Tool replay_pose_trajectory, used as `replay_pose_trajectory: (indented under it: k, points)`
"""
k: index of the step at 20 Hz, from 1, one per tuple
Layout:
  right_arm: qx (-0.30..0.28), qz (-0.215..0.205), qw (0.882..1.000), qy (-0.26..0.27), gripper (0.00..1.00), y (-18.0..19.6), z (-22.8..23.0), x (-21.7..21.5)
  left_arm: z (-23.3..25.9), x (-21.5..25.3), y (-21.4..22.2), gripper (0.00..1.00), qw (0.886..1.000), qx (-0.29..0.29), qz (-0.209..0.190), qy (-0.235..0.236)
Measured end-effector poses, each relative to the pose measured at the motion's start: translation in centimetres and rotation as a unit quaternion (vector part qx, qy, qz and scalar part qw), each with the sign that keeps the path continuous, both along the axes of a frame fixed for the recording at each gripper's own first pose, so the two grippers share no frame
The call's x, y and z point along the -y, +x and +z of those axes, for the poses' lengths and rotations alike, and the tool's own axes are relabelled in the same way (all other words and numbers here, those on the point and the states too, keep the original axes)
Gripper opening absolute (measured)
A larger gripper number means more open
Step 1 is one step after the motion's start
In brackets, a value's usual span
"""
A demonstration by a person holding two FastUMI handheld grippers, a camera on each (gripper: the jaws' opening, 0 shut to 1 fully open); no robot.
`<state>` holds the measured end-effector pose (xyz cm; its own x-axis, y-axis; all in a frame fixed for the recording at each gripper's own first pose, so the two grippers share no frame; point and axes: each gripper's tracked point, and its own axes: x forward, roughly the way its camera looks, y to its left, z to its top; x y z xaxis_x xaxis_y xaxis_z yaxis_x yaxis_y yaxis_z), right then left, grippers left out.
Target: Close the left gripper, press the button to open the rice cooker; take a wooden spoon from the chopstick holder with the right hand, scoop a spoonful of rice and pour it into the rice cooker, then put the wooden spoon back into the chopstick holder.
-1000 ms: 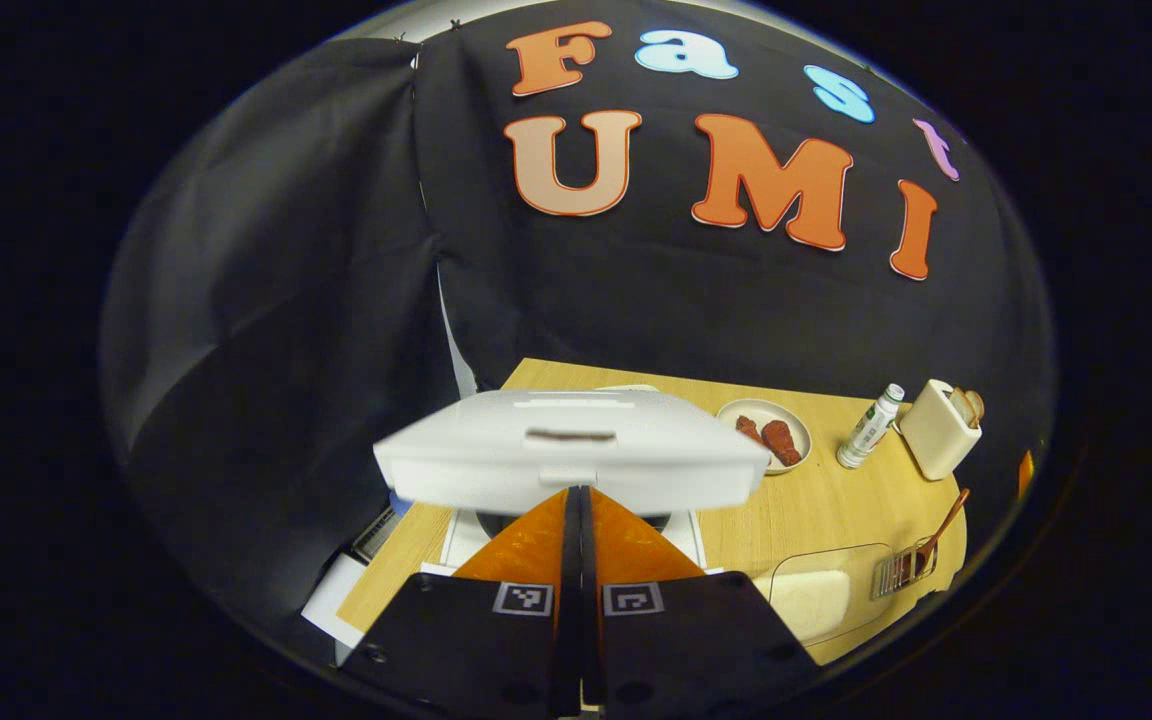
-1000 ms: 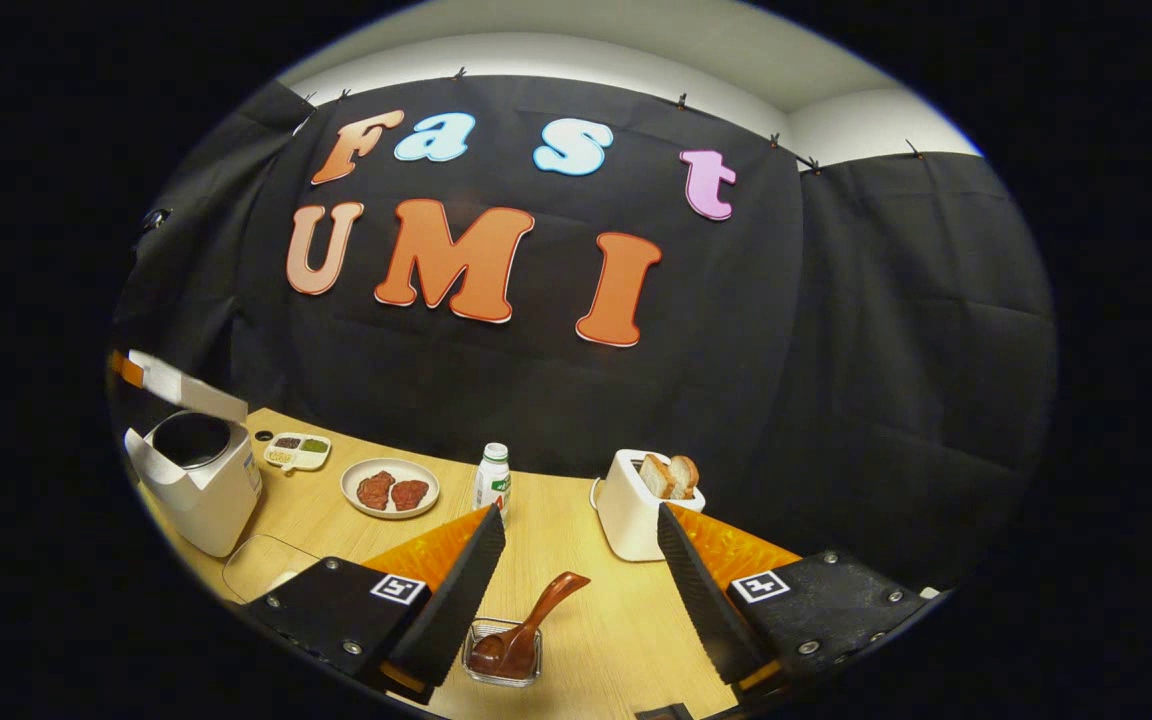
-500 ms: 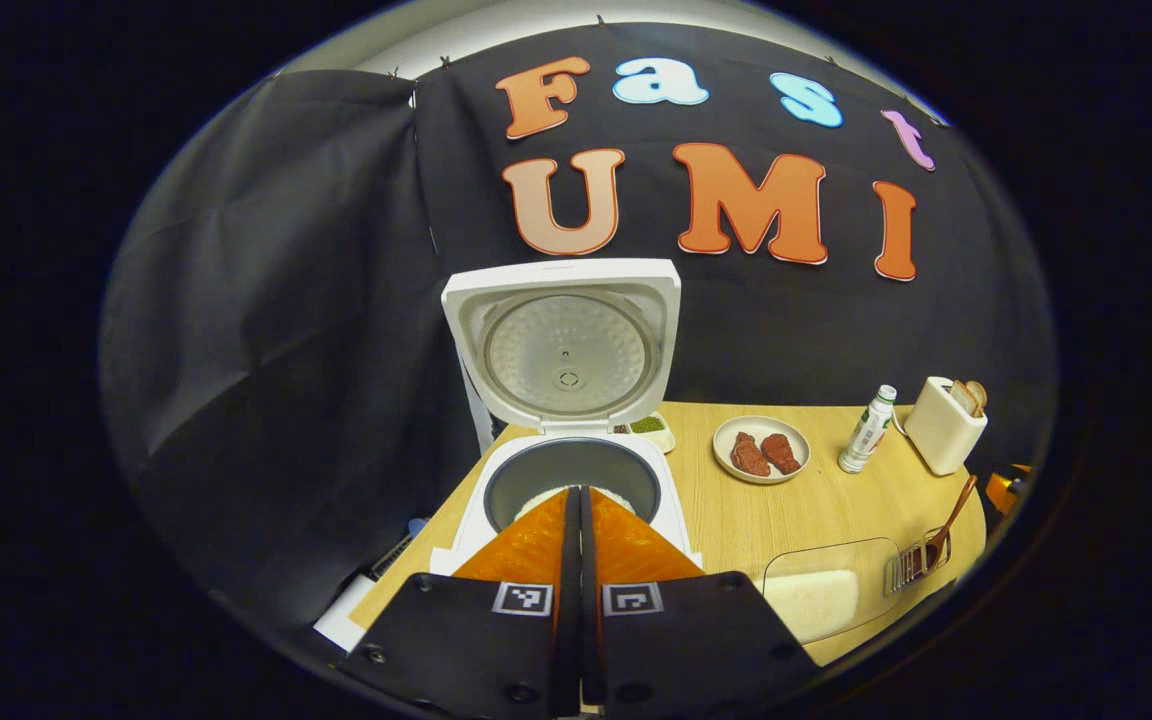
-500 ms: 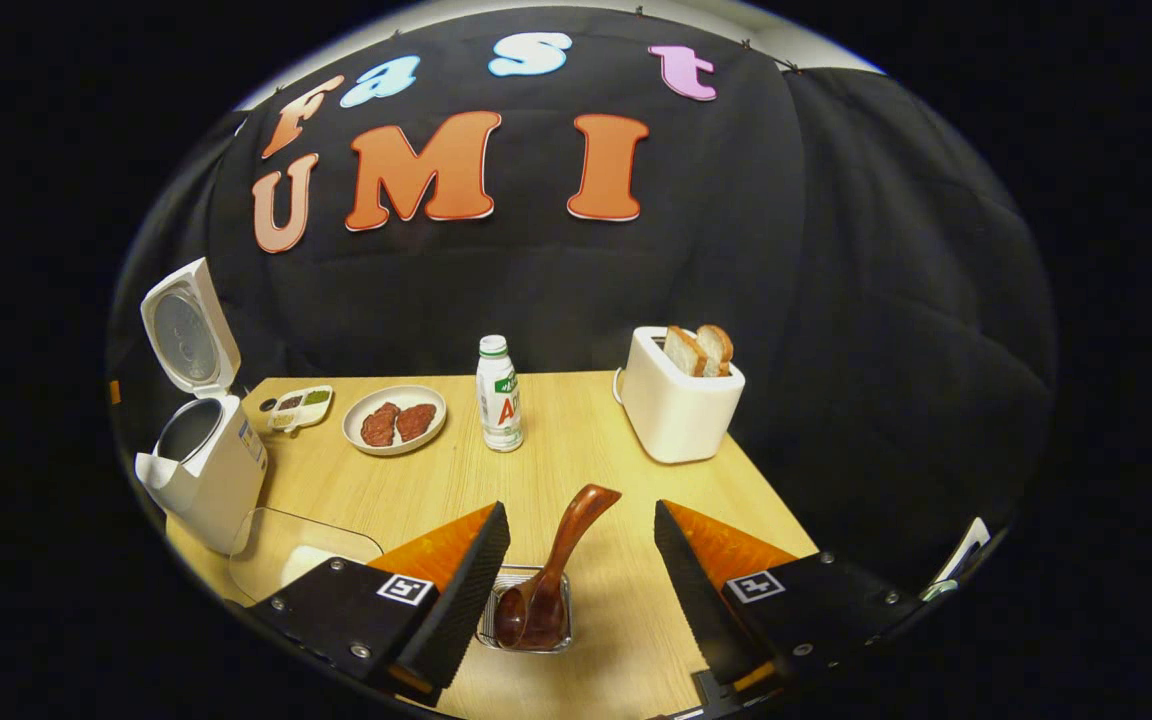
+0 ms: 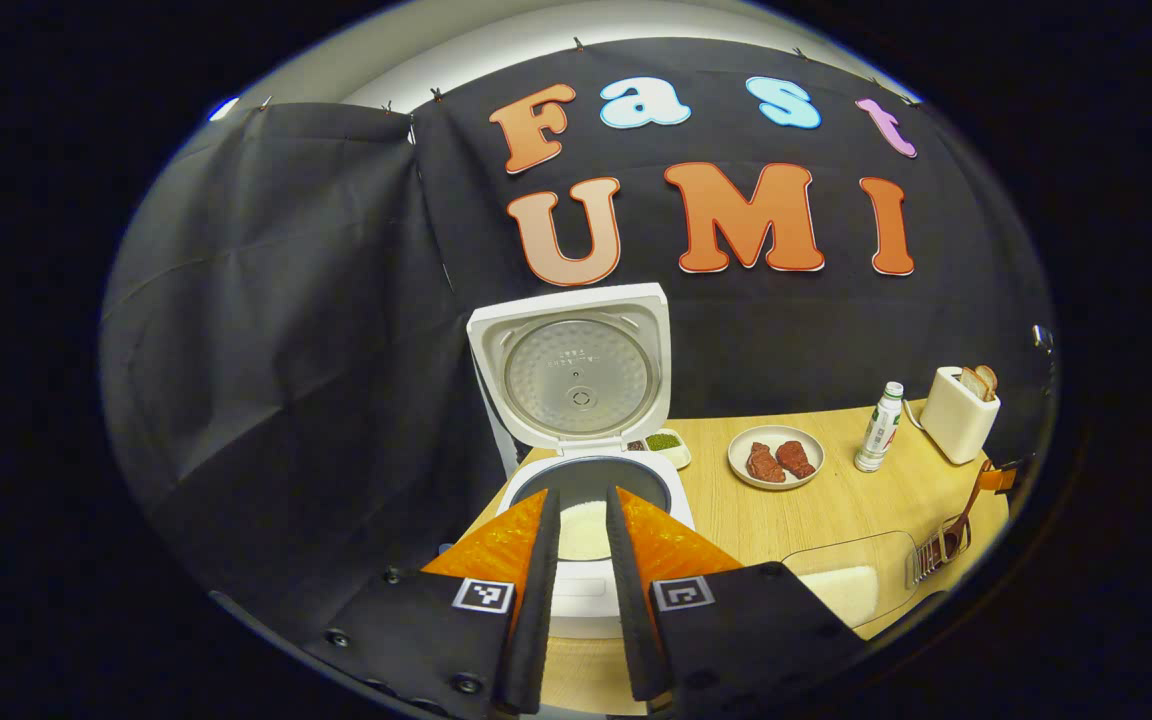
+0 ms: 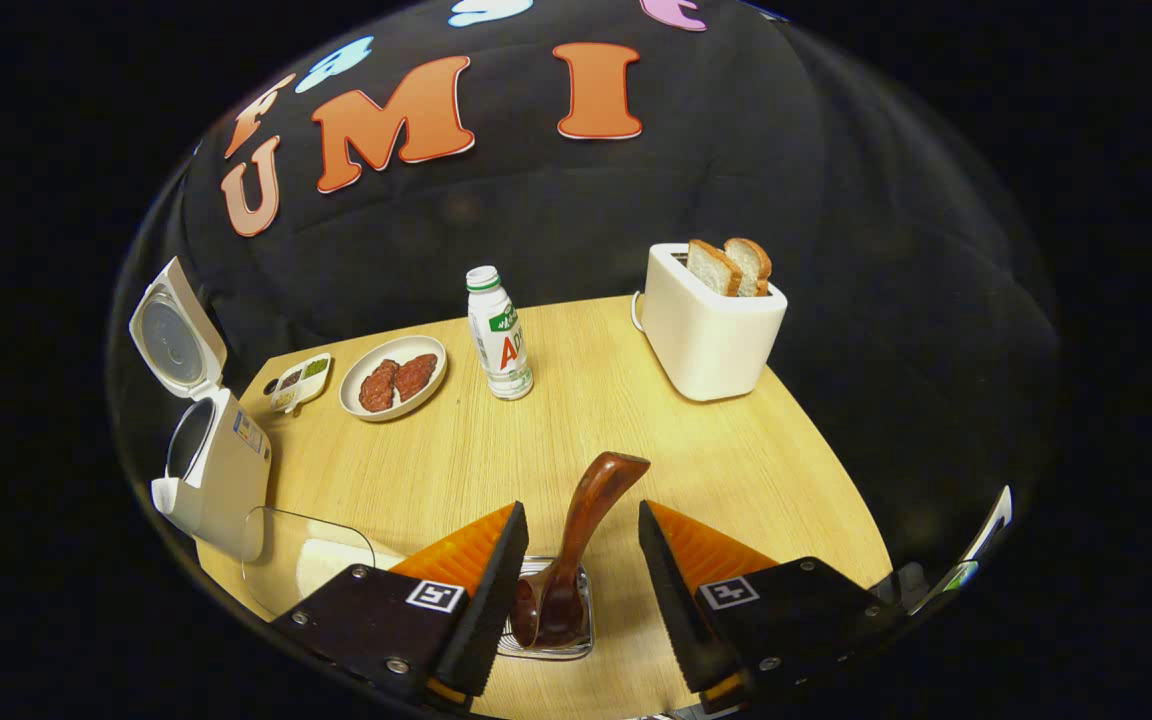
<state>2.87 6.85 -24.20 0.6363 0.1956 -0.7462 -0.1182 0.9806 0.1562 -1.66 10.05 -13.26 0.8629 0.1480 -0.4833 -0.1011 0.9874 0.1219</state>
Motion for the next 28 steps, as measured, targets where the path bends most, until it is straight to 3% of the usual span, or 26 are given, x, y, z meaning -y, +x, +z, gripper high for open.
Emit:
replay_pose_trajectory:
  k: [5, 10, 14, 23, 28]
  points:
    - [-0.043, -0.004, 0.999, 0.008, 0.55, 1.2, -2.7, 0.0, -0.1, 0.5, -0.4, 0.37, 1.0, 0.001, 0.003, 0.012]
    - [-0.084, -0.033, 0.994, 0.065, 0.36, 1.6, -4.7, -1.2, -0.5, 1.1, -0.6, 0.36, 1.0, -0.004, -0.003, 0.023]
    - [-0.086, -0.062, 0.988, 0.111, 0.23, 1.3, -4.6, -1.4, -0.8, 1.7, -0.3, 0.37, 0.999, -0.007, -0.016, 0.028]
    - [-0.022, -0.158, 0.973, 0.169, 0.17, -2.1, -2.2, 1.0, -1.5, 3.5, 1.0, 0.36, 0.998, 0.0, -0.05, 0.024]
    - [0.017, -0.169, 0.97, 0.175, 0.17, -3.9, -1.0, 0.6, -1.8, 3.8, 1.3, 0.36, 0.998, 0.0, -0.058, 0.017]
